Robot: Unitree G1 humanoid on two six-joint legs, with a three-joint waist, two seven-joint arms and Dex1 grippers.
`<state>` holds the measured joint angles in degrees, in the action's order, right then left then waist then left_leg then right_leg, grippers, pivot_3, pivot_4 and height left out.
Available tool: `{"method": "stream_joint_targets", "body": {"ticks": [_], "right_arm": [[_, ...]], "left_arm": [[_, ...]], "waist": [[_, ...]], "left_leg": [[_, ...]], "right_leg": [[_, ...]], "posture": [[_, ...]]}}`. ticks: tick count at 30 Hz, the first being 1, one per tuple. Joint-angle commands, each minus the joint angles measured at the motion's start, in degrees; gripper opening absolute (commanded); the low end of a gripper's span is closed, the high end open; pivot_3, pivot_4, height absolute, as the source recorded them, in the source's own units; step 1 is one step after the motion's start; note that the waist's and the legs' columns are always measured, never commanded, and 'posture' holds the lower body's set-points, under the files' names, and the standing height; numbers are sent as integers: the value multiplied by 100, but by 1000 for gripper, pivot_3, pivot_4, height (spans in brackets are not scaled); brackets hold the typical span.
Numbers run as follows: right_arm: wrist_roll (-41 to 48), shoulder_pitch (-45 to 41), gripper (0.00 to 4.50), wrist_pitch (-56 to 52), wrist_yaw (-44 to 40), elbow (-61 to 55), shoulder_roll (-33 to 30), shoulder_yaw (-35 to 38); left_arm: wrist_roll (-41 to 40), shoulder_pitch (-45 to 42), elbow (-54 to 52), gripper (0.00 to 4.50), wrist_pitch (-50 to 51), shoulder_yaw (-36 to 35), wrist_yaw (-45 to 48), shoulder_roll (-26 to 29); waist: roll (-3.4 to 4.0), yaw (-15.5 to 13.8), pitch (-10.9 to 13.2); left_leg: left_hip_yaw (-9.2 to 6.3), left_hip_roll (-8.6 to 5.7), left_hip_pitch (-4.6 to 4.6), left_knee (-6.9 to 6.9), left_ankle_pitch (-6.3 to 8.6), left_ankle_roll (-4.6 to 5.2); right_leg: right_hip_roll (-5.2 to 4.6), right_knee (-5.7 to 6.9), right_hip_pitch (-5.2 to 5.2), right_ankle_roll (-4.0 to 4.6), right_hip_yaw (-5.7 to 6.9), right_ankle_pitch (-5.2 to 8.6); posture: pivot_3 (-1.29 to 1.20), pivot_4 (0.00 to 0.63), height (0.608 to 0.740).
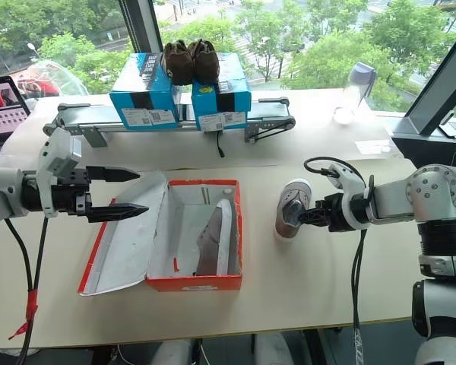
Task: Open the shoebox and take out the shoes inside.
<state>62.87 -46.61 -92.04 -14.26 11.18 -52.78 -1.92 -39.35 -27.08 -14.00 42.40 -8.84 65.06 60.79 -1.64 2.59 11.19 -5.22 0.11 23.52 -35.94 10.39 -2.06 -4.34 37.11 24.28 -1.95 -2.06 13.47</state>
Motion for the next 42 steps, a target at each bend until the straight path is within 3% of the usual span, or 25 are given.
{"method": "stream_joint_targets", "body": {"ticks": [1, 4, 7, 10, 15, 22, 24, 32, 42], "right_arm": [[-687, -535, 3533, 393, -789, -250, -774, -145], [-1048, -1053, 4484, 601, -1416, -368, -1093, -415], [-1067, -1607, 4484, 584, -1932, -775, -891, -621], [-466, -2151, 4484, 6, -2096, -900, -265, -444], [1953, -2657, 4484, -46, -1583, -127, 269, -847], [4558, -2627, 4484, -46, -524, 262, -154, -2362], [4950, -2616, 4484, -46, -381, 244, -198, -2765], [5013, -2644, 4484, -16, -576, 261, 172, -3592], [5013, -2518, 4484, 72, -160, 606, 687, -3782]], "left_arm": [[41, -110, -51, 4500, -46, -90, 46, 89], [61, -120, -34, 4500, -59, -84, 65, 73], [142, -220, 62, 4500, -128, 35, 91, -3], [210, -374, 150, 4500, -173, 157, 117, -86], [276, -510, 223, 4500, -200, 270, 147, -166], [317, -445, 155, 4500, -176, 267, 167, -239], [292, -433, 117, 4500, -138, 253, 174, -244], [309, -594, 118, 4500, -55, 398, 127, -346], [179, -293, -178, 4500, 182, 150, 10, -245]], "waist": [[7, -4, 4], [11, -3, 7], [11, 73, 6], [10, 144, 6], [11, 121, 7], [8, -7, 7], [8, -4, 7], [8, 14, 6], [8, 0, 6]], "left_leg": [[0, 0, 1, 0, 0, 0], [2, -2, 6, -1, 0, 0], [5, 4, 0, 0, 1, 0], [6, 8, -6, -1, 1, 0], [7, 4, 7, -1, 1, 1], [7, -5, 25, -15, 4, 6], [7, -5, 24, -18, 4, 6], [7, -2, 22, -20, 5, 8], [7, -2, 24, -25, 6, 9]], "right_leg": [[-1, 0, 0, 0, 0, 0], [-3, -4, 4, -4, 0, 0], [2, -5, 3, -3, -1, 1], [4, -3, 0, -3, -3, 0], [1, -3, 6, 5, -6, -6], [-5, -5, 8, 25, -7, -22], [-4, -4, 7, 23, -8, -21], [0, -2, 9, 14, -12, -16], [1, 1, 10, 25, -11, -24]], "posture": [[0, 150, 740], [0, 150, 740], [0, 150, 740], [0, 150, 740], [0, 150, 740], [0, 150, 740], [0, 150, 740], [0, 150, 740], [0, 150, 740]]}}
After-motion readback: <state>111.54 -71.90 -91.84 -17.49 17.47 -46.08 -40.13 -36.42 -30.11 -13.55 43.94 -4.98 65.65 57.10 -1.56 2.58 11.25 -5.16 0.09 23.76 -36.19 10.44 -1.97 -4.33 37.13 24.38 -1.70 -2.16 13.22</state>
